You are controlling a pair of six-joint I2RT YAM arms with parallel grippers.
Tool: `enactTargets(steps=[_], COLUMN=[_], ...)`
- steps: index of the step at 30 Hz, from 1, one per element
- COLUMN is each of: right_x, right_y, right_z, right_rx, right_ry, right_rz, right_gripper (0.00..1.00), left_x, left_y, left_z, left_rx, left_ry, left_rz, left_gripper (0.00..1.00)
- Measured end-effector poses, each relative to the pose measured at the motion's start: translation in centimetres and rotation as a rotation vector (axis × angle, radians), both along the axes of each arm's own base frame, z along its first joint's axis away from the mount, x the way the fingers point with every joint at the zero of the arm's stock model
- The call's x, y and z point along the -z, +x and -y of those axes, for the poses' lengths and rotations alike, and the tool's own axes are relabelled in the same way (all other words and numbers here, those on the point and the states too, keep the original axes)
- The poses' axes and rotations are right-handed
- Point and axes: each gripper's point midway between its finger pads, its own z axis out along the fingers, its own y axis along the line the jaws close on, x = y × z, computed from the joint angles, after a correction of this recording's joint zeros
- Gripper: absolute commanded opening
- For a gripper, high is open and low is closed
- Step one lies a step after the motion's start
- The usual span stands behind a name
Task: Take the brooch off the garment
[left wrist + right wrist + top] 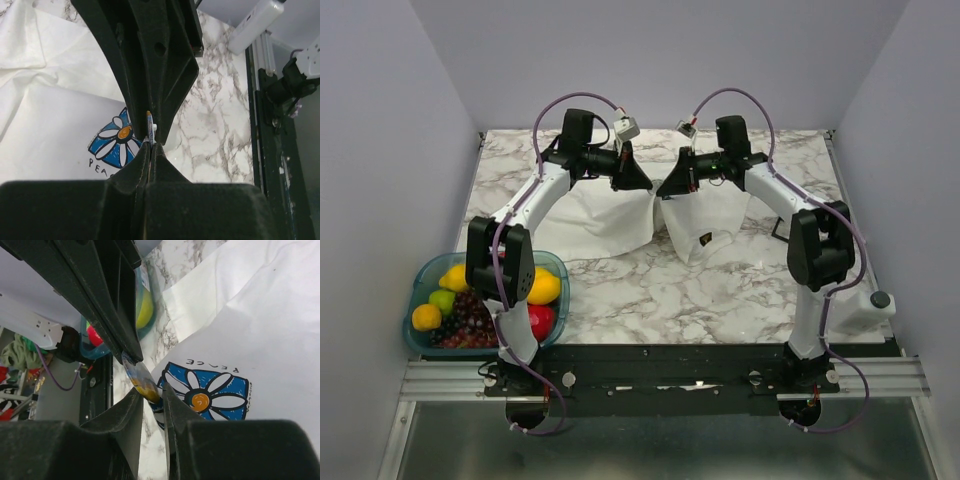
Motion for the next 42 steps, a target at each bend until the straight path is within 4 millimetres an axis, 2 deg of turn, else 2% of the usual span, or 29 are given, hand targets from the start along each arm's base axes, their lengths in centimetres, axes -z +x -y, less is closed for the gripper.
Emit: enactTargets(steps=[9,19,24,28,31,34,39,42], right_x=[0.4,0.9,1.5,2.3,2.7,2.8,1.7,-1.1], right_y=[0.7,1.6,2.3,2.9,3.1,3.2,2.2,1.7], right_z=[-0.8,-1.4,-1.8,-1.7,-1.5,-1.3,-0.6,0.3], right_rx=[-0.029,-0.023,0.064,0.142,0.165,0.165,0.134,0.097], right_ry=[0.036,0.052,-0.004,-0.066,-0.088,-0.099,-0.102,-0.067], right_rz=[-0.133,-0.270,-0.291,-0.320,-0.320,-0.289,-0.178,-0.059], right_gripper=[0.28,0.27,0.34,0.35,0.36,0.42,0.55,0.58], left_x=[0.5,0.9,1.4,1.9,2.1,2.3,2.4,2.7], left_y=[0.3,1.1,1.8,2.3,2.6,2.7,2.3,1.1], left_z=[-0.6,-0.9,-0.9,-0.7,-0.4,-0.3,0.1,0.5], left_rx=[0.026,-0.008,-0.050,-0.084,-0.105,-0.120,-0.108,-0.073], left_ry=[0.064,0.091,0.102,0.121,0.138,0.153,0.159,0.168], left_rz=[0.111,0.126,0.119,0.119,0.120,0.121,0.126,0.109], left_gripper=[0.00,0.00,0.00,0.00,0.00,0.00,0.00,0.00])
